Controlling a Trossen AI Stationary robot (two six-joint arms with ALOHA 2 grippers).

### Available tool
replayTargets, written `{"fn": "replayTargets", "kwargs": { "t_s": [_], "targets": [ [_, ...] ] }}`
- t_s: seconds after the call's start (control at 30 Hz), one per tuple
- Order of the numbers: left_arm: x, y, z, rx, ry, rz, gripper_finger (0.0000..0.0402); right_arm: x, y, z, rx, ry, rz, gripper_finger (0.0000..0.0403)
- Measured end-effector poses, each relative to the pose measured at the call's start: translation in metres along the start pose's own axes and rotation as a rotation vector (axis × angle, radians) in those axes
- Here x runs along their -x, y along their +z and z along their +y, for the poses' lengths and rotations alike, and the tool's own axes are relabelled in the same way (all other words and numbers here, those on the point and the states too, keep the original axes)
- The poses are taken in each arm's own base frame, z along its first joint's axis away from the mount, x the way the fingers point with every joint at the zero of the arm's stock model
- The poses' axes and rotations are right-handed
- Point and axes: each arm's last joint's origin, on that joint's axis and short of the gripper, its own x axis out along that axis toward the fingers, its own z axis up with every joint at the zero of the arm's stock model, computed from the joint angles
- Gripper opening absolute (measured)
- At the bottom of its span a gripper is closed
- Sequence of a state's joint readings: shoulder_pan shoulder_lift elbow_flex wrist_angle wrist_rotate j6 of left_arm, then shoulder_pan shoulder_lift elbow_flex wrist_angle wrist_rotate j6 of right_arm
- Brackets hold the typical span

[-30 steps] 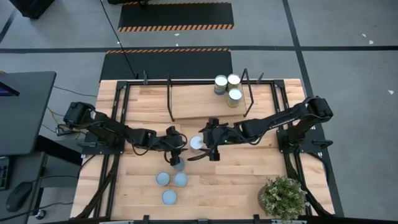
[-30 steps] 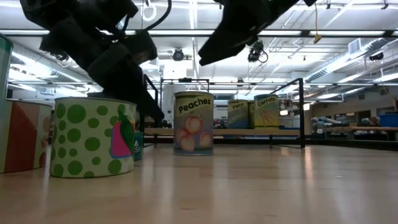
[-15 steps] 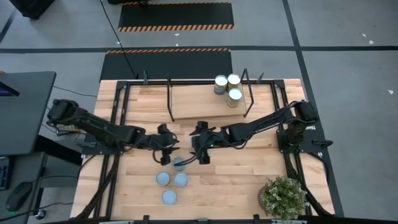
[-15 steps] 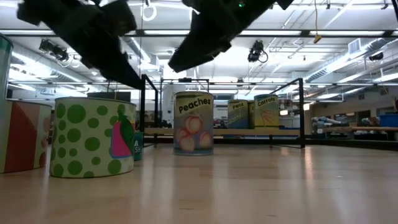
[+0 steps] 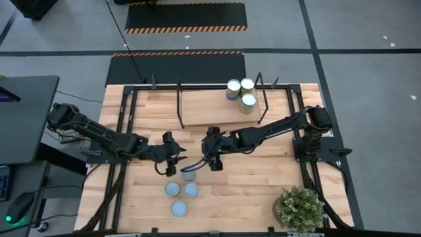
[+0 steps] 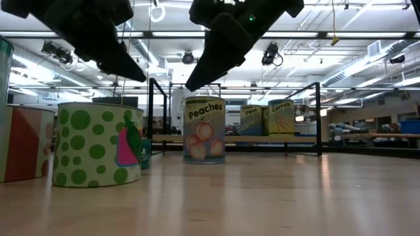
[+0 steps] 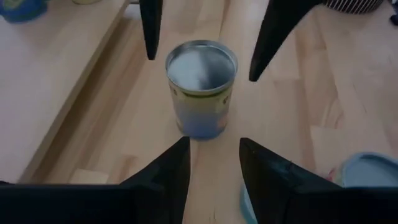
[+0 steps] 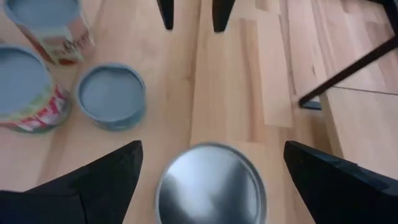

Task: Pick and place cans onto a shelf
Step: Put the canned peaches on the shelf

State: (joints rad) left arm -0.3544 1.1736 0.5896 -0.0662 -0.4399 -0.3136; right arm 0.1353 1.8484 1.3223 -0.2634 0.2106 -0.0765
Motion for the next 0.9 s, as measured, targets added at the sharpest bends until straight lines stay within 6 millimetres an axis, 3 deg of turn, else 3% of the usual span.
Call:
{"fn": "replayTargets", "kwargs": {
  "t_s": [0.27,0.4,0.73,0.9],
  "targets": [
    [-0.005,-0.037,0.002,0.063,-0.037,-0.067,0.0144,-0.008,-0.013,0.000,-0.023,-0.006,-0.008,0.0399],
    [-0.006,-0.045,0.004,0.118,-0.042,-0.072,0.0144,-0.009,-0.018,0.000,-0.028,-0.009,0.006,0.0399],
    [-0.006,-0.046,0.004,0.167,-0.048,-0.074,0.0144,-0.014,-0.029,-0.004,-0.040,0.008,0.043,0.0398],
    [-0.006,-0.045,0.004,0.171,-0.053,-0.081,0.0144,-0.017,-0.037,-0.012,-0.057,0.012,0.066,0.0374]
  ]
}}
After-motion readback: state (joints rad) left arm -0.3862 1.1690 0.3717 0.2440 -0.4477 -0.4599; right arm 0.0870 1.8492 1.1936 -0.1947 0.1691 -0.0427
